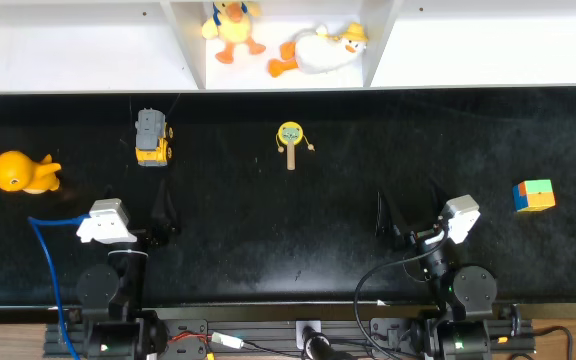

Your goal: Store Toys

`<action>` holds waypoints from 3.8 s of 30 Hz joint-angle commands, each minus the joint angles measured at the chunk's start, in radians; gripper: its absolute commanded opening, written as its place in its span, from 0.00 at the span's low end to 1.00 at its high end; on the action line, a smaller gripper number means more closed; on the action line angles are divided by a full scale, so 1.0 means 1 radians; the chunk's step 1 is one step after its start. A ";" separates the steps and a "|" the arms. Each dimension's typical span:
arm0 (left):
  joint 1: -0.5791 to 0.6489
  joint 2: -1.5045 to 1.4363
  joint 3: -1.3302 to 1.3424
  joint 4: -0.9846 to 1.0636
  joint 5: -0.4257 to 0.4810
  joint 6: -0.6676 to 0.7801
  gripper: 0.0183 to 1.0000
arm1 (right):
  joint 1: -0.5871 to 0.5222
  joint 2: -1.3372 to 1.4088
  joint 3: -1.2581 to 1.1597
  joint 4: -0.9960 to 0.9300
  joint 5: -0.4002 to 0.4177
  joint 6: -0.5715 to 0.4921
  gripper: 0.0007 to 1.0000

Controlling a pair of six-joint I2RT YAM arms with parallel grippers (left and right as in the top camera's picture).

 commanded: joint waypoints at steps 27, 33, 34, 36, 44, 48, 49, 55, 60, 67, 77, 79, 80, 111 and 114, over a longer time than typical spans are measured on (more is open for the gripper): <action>-0.004 -0.013 -0.007 0.002 -0.013 -0.022 1.00 | 0.008 -0.008 -0.013 0.005 0.008 -0.003 1.00; -0.004 -0.013 -0.007 0.002 -0.013 -0.022 1.00 | 0.008 -0.008 -0.013 0.005 0.008 -0.003 0.99; -0.004 -0.013 -0.007 0.002 -0.013 -0.022 1.00 | 0.008 -0.008 -0.013 0.005 0.008 -0.003 1.00; -0.004 -0.013 -0.007 0.002 -0.013 -0.022 1.00 | 0.008 -0.008 -0.013 0.005 0.008 -0.003 1.00; -0.004 -0.013 -0.007 0.002 -0.012 -0.022 1.00 | 0.008 -0.008 -0.013 0.005 0.008 -0.003 1.00; -0.004 -0.013 -0.007 0.002 -0.013 -0.022 1.00 | 0.008 -0.008 -0.013 0.005 0.008 -0.003 1.00; -0.004 -0.013 -0.007 0.002 -0.012 -0.022 1.00 | 0.008 -0.008 -0.013 0.005 0.008 -0.003 1.00; -0.004 -0.013 -0.007 0.027 -0.005 -0.025 1.00 | 0.008 -0.008 -0.013 0.005 0.008 -0.003 1.00; -0.004 -0.013 -0.007 0.088 0.020 -0.024 1.00 | 0.008 -0.008 -0.013 0.005 0.008 -0.003 1.00; -0.004 0.043 0.204 -0.176 -0.017 -0.025 1.00 | 0.008 -0.008 -0.013 0.005 0.008 -0.003 1.00; -0.004 0.403 0.752 -0.729 -0.275 -0.098 1.00 | 0.008 -0.008 -0.013 0.005 0.008 -0.003 0.99; -0.004 0.480 0.858 -0.823 -0.329 -0.111 1.00 | 0.008 -0.008 -0.013 0.005 0.008 -0.003 1.00; -0.003 0.514 0.904 -0.858 -0.354 -0.111 1.00 | 0.008 -0.008 -0.013 0.005 0.008 -0.003 1.00; 0.851 0.988 1.122 -0.849 0.307 0.639 0.99 | 0.008 -0.008 -0.013 0.005 0.008 -0.003 1.00; 0.895 1.070 1.122 -0.821 0.319 0.638 0.98 | 0.008 -0.008 -0.013 0.005 0.008 -0.003 1.00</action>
